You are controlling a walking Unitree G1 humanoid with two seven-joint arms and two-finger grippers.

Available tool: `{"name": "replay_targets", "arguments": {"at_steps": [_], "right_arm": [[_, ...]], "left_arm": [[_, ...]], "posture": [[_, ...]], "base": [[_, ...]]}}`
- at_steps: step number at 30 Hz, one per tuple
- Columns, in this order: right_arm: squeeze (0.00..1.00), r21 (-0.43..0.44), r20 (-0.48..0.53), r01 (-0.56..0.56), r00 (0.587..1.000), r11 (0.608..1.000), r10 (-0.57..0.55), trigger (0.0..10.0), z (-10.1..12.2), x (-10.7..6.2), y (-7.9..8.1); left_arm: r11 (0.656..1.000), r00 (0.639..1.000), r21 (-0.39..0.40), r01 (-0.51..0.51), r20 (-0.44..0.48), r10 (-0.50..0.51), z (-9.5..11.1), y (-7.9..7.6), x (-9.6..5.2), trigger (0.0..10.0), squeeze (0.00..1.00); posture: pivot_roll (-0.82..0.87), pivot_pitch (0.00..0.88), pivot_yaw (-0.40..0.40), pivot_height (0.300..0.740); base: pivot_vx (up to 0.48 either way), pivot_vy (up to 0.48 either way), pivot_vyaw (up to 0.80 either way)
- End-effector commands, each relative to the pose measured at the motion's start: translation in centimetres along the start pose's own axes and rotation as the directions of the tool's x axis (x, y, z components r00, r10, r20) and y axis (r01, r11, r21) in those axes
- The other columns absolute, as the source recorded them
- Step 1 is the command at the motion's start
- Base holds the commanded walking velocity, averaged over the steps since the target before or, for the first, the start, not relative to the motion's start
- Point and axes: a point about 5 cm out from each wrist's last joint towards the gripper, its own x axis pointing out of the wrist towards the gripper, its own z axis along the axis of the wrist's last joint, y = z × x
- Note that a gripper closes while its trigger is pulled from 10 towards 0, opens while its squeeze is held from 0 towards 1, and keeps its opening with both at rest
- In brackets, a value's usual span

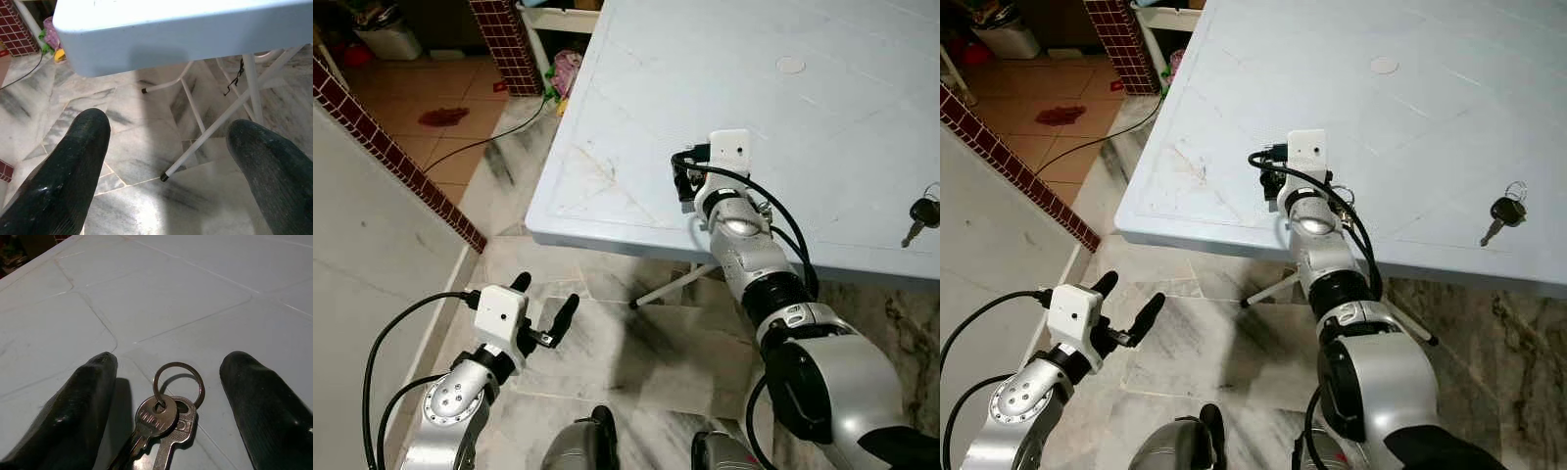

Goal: Hang keys on a hook

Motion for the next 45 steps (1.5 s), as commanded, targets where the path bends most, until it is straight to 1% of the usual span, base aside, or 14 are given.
{"name": "replay_targets", "arguments": {"at_steps": [1, 5, 11, 15, 18, 19, 21, 22, 23, 26, 37, 42, 44, 45], "right_arm": [[0.00, 0.028, -0.143, 0.017, 0.990, 0.999, -0.013, 0.0, -2.9, -0.6, 0.3], [0.00, 0.040, -0.169, 0.040, 0.985, 0.998, -0.032, 0.0, -3.1, -0.6, 0.6], [0.00, 0.064, -0.182, 0.023, 0.983, 0.998, -0.011, 0.0, -3.1, -0.6, 1.4], [0.00, 0.101, -0.204, 0.017, 0.979, 0.995, 0.004, 0.0, -3.2, -0.6, 1.7], [0.00, 0.108, -0.206, -0.009, 0.978, 0.994, 0.031, 0.0, -3.1, -0.6, 2.4], [0.00, 0.108, -0.206, -0.009, 0.978, 0.994, 0.031, 0.0, -3.1, -0.6, 2.4], [0.00, 0.111, -0.213, -0.033, 0.975, 0.993, 0.057, 0.0, -3.3, -0.7, 3.1], [0.00, 0.111, -0.213, -0.033, 0.975, 0.993, 0.057, 0.0, -3.3, -0.7, 3.1], [0.00, 0.111, -0.218, -0.056, 0.973, 0.992, 0.079, 0.0, -3.5, -0.9, 3.7], [0.00, 0.104, -0.236, -0.077, 0.967, 0.992, 0.100, 0.0, -4.0, -1.1, 4.3], [0.00, 0.098, -0.249, -0.090, 0.962, 0.991, 0.112, 0.0, -4.5, -1.4, 4.4], [0.00, 0.071, -0.234, -0.097, 0.966, 0.993, 0.111, 0.0, -4.3, -1.3, 4.4], [0.00, 0.025, -0.173, -0.108, 0.979, 0.994, 0.111, 0.0, -3.6, -1.2, 4.5], [0.00, -0.032, -0.135, -0.115, 0.985, 0.993, 0.110, 0.0, -3.1, -1.2, 4.5]], "left_arm": [[1.000, 0.999, 0.009, -0.010, -0.030, 0.011, -0.5, 0.3, -0.5, 10.0, 0.00], [1.000, 0.999, 0.008, -0.012, -0.033, 0.012, -0.5, 0.3, -0.4, 10.0, 0.00], [1.000, 0.999, 0.005, -0.012, -0.036, 0.012, -0.7, 0.2, -0.5, 10.0, 0.00], [1.000, 0.999, 0.005, -0.011, -0.037, 0.011, -0.7, 0.2, -0.5, 10.0, 0.00], [1.000, 0.999, 0.006, -0.012, -0.039, 0.012, -0.8, 0.2, -0.5, 10.0, 0.00], [1.000, 0.999, 0.006, -0.012, -0.039, 0.012, -0.8, 0.2, -0.5, 10.0, 0.00], [1.000, 0.999, 0.007, -0.012, -0.040, 0.013, -0.8, 0.1, -0.6, 10.0, 0.00], [1.000, 0.999, 0.007, -0.012, -0.040, 0.013, -0.8, 0.1, -0.6, 10.0, 0.00], [1.000, 0.999, 0.007, -0.013, -0.040, 0.013, -0.8, 0.1, -0.6, 10.0, 0.00], [1.000, 0.999, 0.007, -0.014, -0.041, 0.014, -0.8, 0.1, -0.6, 10.0, 0.00], [1.000, 0.999, 0.008, -0.014, -0.042, 0.014, -0.8, 0.0, -0.5, 10.0, 0.00], [1.000, 0.999, 0.009, -0.016, -0.041, 0.016, -0.8, 0.1, -0.5, 10.0, 0.00], [1.000, 0.999, 0.009, -0.018, -0.039, 0.019, -0.7, 0.1, -0.4, 10.0, 0.00], [1.000, 0.999, 0.009, -0.022, -0.037, 0.022, -0.7, 0.1, -0.4, 10.0, 0.00]], "posture": [[0.05, 0.260, 0.147, 0.740], [0.05, 0.259, 0.146, 0.740], [0.05, 0.260, 0.144, 0.740], [0.05, 0.260, 0.144, 0.740], [0.05, 0.259, 0.144, 0.740], [0.05, 0.259, 0.144, 0.740], [0.05, 0.256, 0.143, 0.740], [0.05, 0.256, 0.143, 0.740], [0.05, 0.256, 0.143, 0.740], [0.05, 0.255, 0.140, 0.740], [0.05, 0.254, 0.140, 0.740], [0.05, 0.252, 0.138, 0.740], [0.05, 0.253, 0.136, 0.740], [0.05, 0.254, 0.135, 0.740]], "base": [[0.000, 0.000, 0.00], [0.000, 0.000, 0.00], [0.000, 0.000, 0.00], [0.000, 0.000, 0.00], [0.000, 0.000, 0.00], [0.000, 0.000, 0.00], [0.000, 0.000, 0.00], [0.000, 0.000, 0.00], [0.000, 0.000, 0.00], [0.000, 0.000, 0.00], [0.000, 0.000, 0.00], [0.000, 0.000, 0.00], [0.000, 0.000, 0.00], [0.000, 0.000, 0.00]]}}
